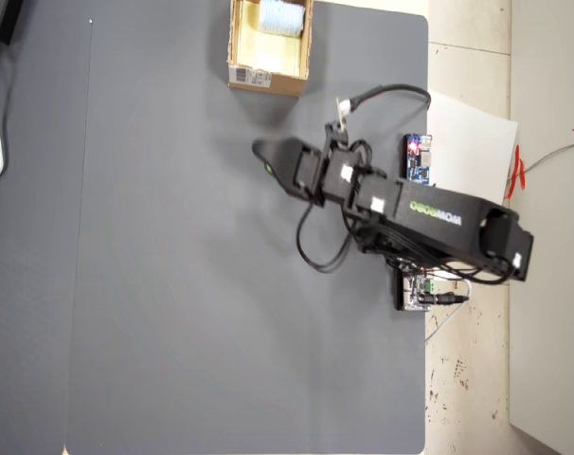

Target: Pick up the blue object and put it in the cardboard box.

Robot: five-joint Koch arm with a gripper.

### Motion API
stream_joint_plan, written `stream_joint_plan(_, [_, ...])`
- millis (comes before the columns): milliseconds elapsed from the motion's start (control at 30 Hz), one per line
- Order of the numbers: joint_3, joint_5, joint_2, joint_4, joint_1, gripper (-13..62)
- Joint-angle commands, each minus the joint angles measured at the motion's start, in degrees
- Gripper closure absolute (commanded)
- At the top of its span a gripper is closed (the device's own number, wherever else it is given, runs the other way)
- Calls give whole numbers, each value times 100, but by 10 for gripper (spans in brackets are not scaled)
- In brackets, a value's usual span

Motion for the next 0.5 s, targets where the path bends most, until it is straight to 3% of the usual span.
stream_joint_plan(0, [-18,299,281,-598,-237,162])
stream_joint_plan(467, [1397,246,1195,-510,-826,162])
